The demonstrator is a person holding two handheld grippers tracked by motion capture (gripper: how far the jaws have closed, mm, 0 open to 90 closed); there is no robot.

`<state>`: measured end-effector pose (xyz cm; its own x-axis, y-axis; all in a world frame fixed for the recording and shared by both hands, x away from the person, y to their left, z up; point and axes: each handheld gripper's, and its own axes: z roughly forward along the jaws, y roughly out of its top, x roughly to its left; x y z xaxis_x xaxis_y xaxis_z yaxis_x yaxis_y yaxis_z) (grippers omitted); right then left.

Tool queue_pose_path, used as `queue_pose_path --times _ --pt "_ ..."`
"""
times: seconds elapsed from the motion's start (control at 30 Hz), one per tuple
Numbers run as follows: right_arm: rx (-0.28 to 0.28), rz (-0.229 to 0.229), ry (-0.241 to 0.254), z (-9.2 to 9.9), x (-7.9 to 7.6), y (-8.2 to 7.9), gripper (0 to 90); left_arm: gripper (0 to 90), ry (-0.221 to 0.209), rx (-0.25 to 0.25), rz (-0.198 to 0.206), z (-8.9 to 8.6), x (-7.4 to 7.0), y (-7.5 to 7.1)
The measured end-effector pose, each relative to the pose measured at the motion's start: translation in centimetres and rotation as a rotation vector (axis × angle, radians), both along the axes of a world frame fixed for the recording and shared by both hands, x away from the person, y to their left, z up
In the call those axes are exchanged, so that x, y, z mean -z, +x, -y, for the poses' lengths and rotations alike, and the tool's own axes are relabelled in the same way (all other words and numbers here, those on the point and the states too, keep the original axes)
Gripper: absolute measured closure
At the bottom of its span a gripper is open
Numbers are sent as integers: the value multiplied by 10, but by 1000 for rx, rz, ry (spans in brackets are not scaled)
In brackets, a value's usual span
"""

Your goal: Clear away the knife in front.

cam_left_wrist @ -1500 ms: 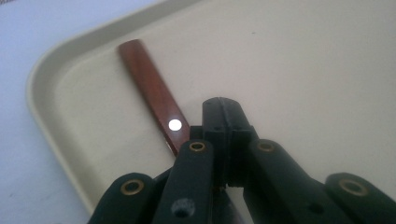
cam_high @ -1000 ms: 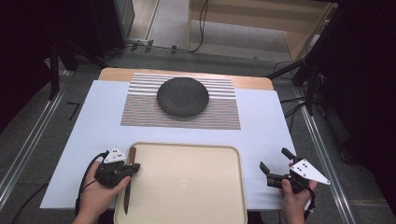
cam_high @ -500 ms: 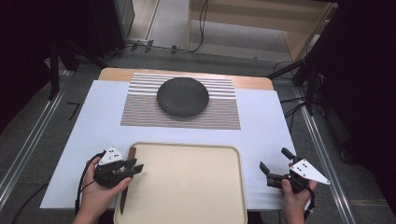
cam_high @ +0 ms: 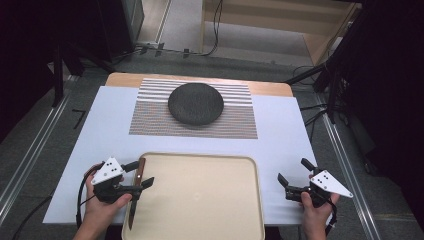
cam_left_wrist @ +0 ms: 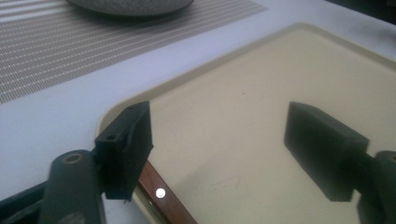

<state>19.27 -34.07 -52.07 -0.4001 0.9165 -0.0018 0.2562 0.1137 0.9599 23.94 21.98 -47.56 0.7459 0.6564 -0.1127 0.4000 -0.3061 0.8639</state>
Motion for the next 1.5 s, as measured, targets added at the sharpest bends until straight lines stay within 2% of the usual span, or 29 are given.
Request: queue_pose_path --times 0.1,0.27,0.37,0.47,0.6,0.73,1.0,1.2,1.37,1.5 --pt "-1 0 1 0 0 0 0 127 -4 -14 15 -5 -1 0" --pt "-2 1 -1 0 0 0 0 100 -23 -51 45 -16 -4 0" --pt "-2 1 1 0 0 0 0 6 -28 -52 54 -22 -4 0" --pt "-1 0 1 0 0 0 0 2 -28 -66 76 -29 -4 0" --pt "0 2 0 0 0 0 0 1 -40 -91 80 -39 -4 3" --pt "0 2 1 0 0 0 0 0 -45 -124 102 -50 -5 4" --pt "2 2 5 1 0 0 0 0 -57 -189 94 -73 -1 9" --pt "3 3 6 1 0 1 0 0 -45 -237 114 -91 2 10" --pt "9 1 14 3 0 0 0 0 -78 -270 126 -105 3 8" --pt "8 1 10 2 0 0 0 0 -97 -277 135 -111 4 7"
